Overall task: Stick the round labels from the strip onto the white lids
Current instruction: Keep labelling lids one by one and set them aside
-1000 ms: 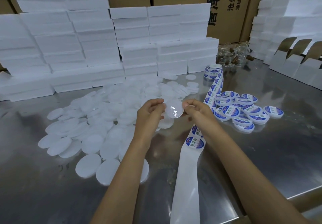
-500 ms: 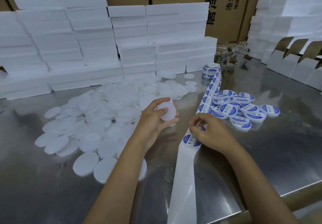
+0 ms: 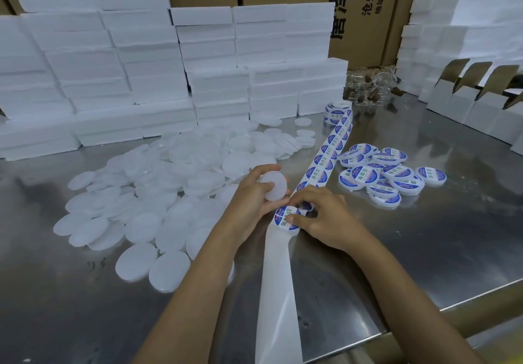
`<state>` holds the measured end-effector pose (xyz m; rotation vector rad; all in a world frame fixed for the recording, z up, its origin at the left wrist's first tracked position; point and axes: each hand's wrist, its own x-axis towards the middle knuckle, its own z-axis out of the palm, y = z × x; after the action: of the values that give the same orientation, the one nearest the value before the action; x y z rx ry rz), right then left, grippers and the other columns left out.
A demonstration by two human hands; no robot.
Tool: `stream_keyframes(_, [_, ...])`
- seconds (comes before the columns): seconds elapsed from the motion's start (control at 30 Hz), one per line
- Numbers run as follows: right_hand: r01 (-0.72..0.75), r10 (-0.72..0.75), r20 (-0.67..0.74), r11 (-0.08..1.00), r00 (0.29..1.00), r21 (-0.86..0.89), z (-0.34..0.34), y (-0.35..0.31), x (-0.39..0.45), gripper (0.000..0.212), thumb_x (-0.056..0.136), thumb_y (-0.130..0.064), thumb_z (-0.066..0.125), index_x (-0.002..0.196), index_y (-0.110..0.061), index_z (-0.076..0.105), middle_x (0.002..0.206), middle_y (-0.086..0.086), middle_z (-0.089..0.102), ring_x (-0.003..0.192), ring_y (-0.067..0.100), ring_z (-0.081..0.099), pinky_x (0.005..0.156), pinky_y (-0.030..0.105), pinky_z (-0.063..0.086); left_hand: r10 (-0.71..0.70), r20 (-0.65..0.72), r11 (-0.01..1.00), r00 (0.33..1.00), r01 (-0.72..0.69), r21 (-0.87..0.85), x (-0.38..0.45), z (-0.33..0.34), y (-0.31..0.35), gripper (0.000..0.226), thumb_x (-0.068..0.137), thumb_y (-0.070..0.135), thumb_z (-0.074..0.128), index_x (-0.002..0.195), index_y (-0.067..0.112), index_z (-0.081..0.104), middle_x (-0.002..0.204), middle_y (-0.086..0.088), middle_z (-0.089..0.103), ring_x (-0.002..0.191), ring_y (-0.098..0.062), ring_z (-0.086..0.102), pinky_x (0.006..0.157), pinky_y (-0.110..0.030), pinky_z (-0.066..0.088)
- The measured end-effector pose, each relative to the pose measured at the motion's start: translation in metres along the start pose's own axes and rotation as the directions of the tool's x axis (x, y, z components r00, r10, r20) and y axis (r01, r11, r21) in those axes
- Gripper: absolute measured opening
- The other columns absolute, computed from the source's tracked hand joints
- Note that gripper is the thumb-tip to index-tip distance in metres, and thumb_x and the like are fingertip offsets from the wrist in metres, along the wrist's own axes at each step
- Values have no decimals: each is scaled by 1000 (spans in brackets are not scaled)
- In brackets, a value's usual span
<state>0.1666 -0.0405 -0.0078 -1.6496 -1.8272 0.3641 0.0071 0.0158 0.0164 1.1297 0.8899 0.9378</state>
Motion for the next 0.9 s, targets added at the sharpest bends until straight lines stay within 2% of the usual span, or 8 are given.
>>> stream_keyframes(0.23, [13, -12, -49, 1000, 999, 21, 2, -3, -2, 23, 83, -28, 77, 105, -29, 71, 104, -20, 66, 99, 7, 58, 99, 39, 44, 34, 1, 992, 999, -34, 125, -1, 3, 1, 39, 105, -2, 36, 126, 19, 61, 137, -20, 57, 112, -31, 67, 86, -35, 62])
stream_keyframes(0.33, [94, -93, -65, 996, 994, 13, 3, -6, -2, 21, 85, -23, 76, 105, -26, 70, 104, -20, 63, 98, 5, 59, 95, 39, 47, 30, -14, 981, 999, -27, 190, 0, 4, 1, 38, 106, 1, 36, 126, 22, 61, 142, -18, 52, 122, -36, 60, 96, -46, 58])
stream_keyframes(0.43, [131, -129, -88, 991, 988, 18, 4, -7, -1, 17, 85, -21, 76, 100, -24, 70, 106, -11, 62, 101, 5, 52, 91, 24, 42, 27, -13, 976, 1000, -23, 216, 0, 3, 0, 38, 106, 3, 36, 124, 25, 62, 142, -15, 52, 121, -35, 60, 95, -46, 58])
stream_keyframes(0.53, [76, -51, -113, 970, 992, 230, 3, -13, -2, 17, 84, -14, 76, 90, -25, 66, 96, -12, 62, 93, 3, 54, 79, 7, 38, 34, -5, 966, 999, -32, 257, 0, 3, -1, 37, 107, 6, 36, 123, 28, 62, 141, -12, 51, 119, -32, 61, 88, -39, 61])
stream_keyframes(0.6, [36, 15, -116, 904, 993, 426, -1, -15, -2, 18, 84, -7, 75, 86, -23, 66, 90, -12, 67, 87, 3, 60, 77, 9, 44, 37, -5, 962, 999, -34, 270, 2, 3, -1, 37, 107, 7, 37, 121, 29, 63, 140, -10, 51, 113, -27, 63, 77, -31, 62])
stream_keyframes(0.67, [6, 100, -120, 746, 988, 666, -6, -16, -2, 16, 85, 0, 72, 88, -14, 65, 89, -4, 70, 85, 11, 65, 75, 21, 52, 22, -5, 970, 1000, -20, 243, 3, 3, -2, 37, 107, 5, 38, 116, 29, 64, 138, -10, 53, 105, -24, 67, 71, -26, 61])
stream_keyframes(0.77, [-5, 228, -103, 431, 968, 903, -13, -17, -1, 19, 86, 5, 67, 93, -12, 62, 88, 7, 71, 79, 19, 67, 68, 27, 55, -38, 51, 997, 998, 34, 74, 2, 0, -2, 37, 105, 1, 36, 121, 18, 64, 130, -21, 60, 104, -36, 71, 85, -44, 62])
stream_keyframes(0.9, [-34, 295, -111, 445, 949, 895, -18, -18, 9, 20, 86, 3, 68, 95, -14, 62, 90, 6, 74, 78, 18, 69, 67, 26, 56, -56, 72, 961, 996, 74, -265, 2, -6, 2, 35, 102, -3, 39, 127, 6, 62, 130, -27, 58, 107, -44, 69, 86, -48, 61])
